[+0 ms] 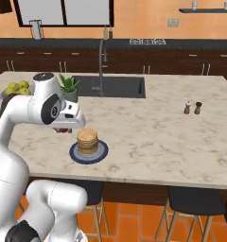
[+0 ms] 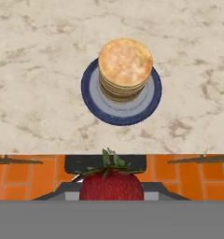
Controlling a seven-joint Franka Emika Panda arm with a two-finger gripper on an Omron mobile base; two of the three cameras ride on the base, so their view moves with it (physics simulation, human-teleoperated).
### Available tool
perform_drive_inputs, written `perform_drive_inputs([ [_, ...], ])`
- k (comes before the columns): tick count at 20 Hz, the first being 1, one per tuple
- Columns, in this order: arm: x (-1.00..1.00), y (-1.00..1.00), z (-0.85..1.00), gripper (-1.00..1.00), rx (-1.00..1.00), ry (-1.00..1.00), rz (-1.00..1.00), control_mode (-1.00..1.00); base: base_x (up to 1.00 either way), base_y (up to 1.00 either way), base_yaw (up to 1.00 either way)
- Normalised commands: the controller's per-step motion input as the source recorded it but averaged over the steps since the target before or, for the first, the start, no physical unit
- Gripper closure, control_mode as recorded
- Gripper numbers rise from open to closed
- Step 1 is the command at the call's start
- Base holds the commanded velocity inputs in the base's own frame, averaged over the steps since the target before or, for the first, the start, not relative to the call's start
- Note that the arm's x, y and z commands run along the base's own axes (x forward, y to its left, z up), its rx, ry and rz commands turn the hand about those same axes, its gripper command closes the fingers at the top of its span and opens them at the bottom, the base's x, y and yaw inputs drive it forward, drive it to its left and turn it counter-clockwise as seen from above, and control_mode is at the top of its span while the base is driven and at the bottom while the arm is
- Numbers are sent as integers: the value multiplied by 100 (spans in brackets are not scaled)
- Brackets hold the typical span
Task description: Take the strawberry from the fridge and place it on top of the pancake, located on the dining counter.
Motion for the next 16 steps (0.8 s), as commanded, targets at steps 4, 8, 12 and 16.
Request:
perform_drive_inputs([
  [4,100,-8,-42,100,0,3,7,-100,0,0,0],
  [8,100,-34,-60,100,8,-2,7,-100,0,0,0],
  [12,84,8,-25,100,3,-3,2,-100,0,0,0],
  [16,47,3,-31,100,-1,-3,0,-100,0,0,0],
])
